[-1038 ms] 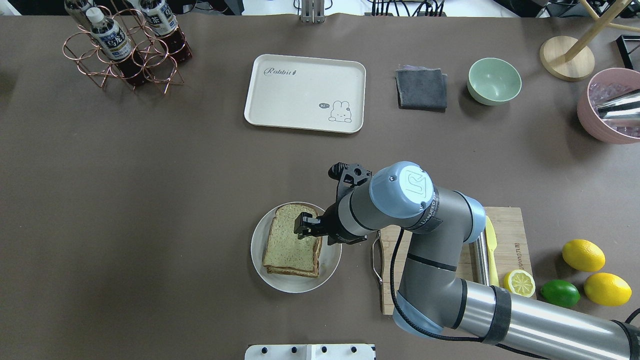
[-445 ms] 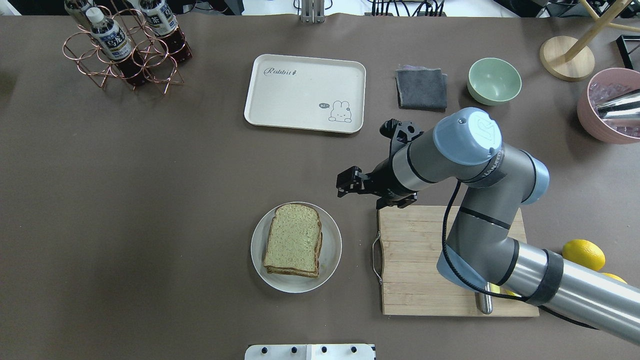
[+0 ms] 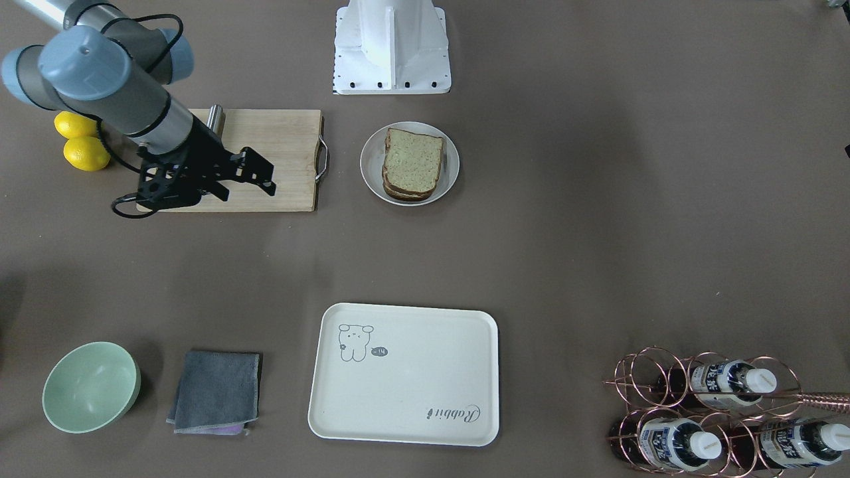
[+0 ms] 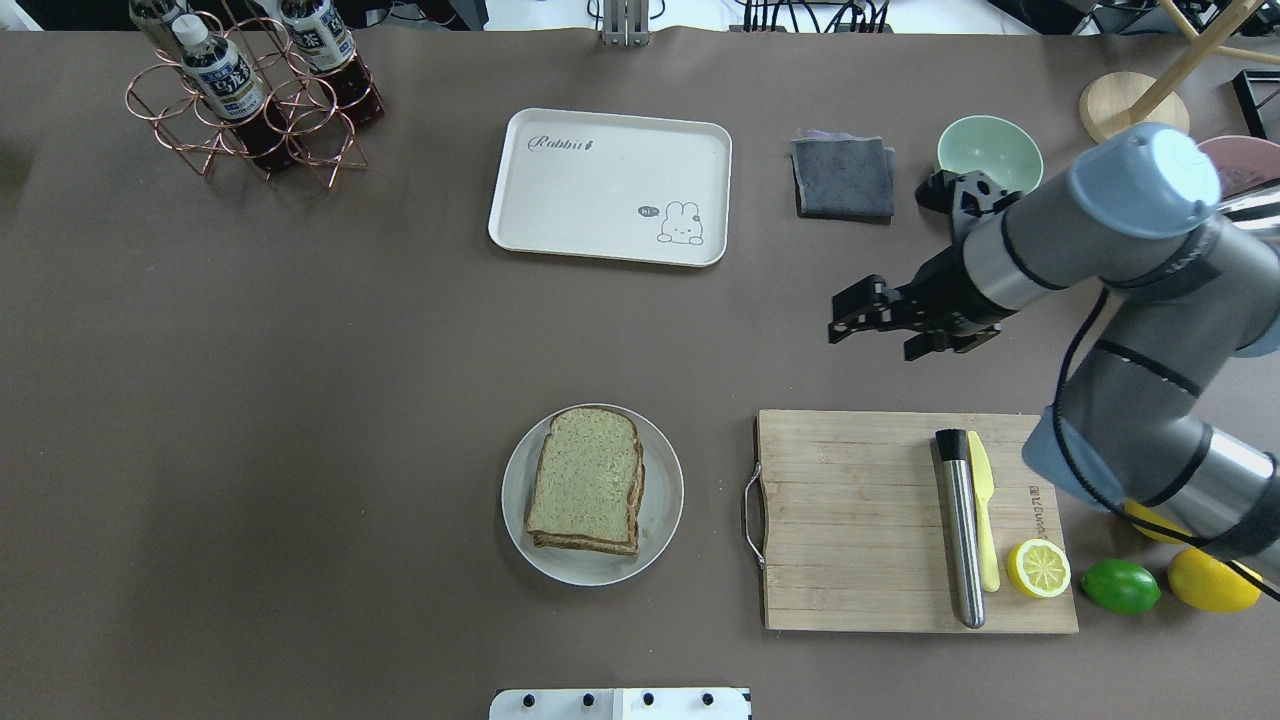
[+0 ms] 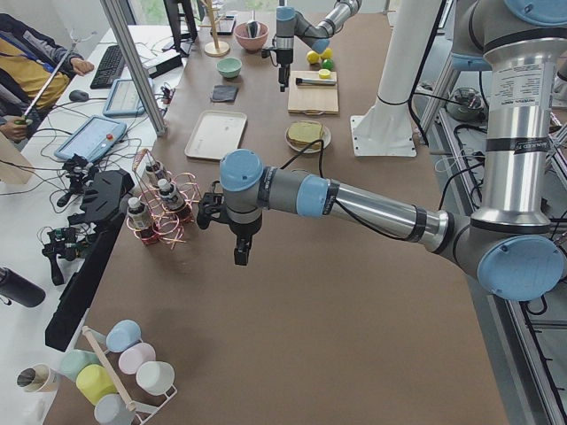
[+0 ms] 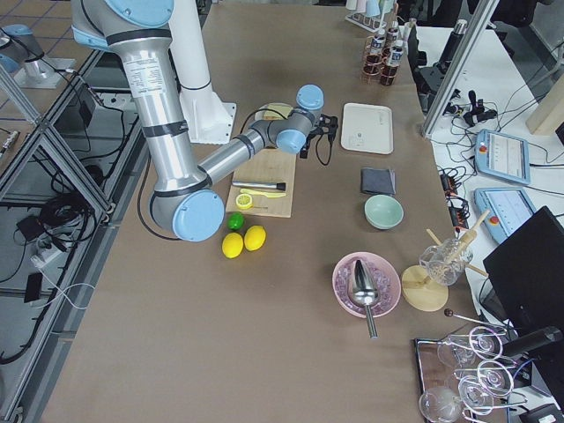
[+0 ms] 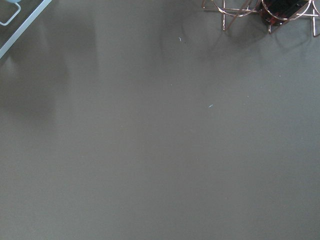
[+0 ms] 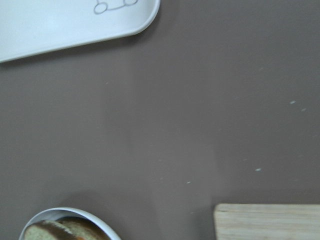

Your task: Make sandwich and place on tray

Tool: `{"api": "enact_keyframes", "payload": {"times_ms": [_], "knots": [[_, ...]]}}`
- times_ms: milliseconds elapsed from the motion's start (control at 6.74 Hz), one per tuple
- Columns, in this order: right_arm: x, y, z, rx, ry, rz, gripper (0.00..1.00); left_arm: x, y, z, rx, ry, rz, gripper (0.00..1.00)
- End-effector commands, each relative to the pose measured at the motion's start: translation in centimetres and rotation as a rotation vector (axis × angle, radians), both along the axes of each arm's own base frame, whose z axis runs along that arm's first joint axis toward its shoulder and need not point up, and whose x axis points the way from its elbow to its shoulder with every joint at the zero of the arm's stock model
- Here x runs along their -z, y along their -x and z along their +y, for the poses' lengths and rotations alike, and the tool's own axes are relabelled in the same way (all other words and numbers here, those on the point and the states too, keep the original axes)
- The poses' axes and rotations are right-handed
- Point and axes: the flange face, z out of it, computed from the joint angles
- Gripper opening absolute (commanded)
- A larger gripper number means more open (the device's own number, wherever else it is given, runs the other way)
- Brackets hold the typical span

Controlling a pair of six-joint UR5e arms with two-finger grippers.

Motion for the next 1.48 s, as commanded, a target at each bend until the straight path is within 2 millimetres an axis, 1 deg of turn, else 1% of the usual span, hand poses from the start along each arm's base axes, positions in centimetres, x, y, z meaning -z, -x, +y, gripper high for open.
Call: {"api": "enact_keyframes", "payload": {"times_ms": [0,148,297,445,593,742,890,1187,1335], "knots": [[-7.7,-10.9,-0.8,0.020,-0.036,0.039,1.00,-1.5,0.1,0.7,-0.005,-0.002,-0.043,0.98],[-11.8,-15.4,-0.4,0.040,-0.091,0.072,1.00,-2.5,-0.1,1.5,-0.009,-0.019,-0.044,0.98],[-14.6,-18.6,-0.1,0.054,-0.116,0.115,1.00,-3.3,-1.3,1.6,-0.035,-0.026,-0.043,0.98],[-16.5,-21.9,-0.4,0.089,-0.153,0.165,1.00,-3.2,-1.4,1.3,-0.033,-0.041,-0.089,0.98],[-18.2,-25.5,-0.6,0.124,-0.185,0.203,1.00,-2.7,-3.1,1.0,-0.056,-0.041,-0.087,0.97],[-19.4,-28.5,-0.7,0.153,-0.204,0.233,1.00,-1.0,-6.3,0.3,-0.072,-0.032,-0.073,0.97],[-20.5,-30.6,-0.7,0.190,-0.214,0.266,1.00,1.4,-10.5,-0.7,-0.082,-0.020,-0.052,0.97],[-21.5,-31.4,-0.4,0.215,-0.213,0.302,1.00,7.3,-18.1,-1.6,-0.084,0.011,0.049,0.97],[-21.6,-31.4,-0.4,0.215,-0.212,0.304,1.00,10.6,-22.9,-1.1,-0.109,0.005,0.089,0.97]]}}
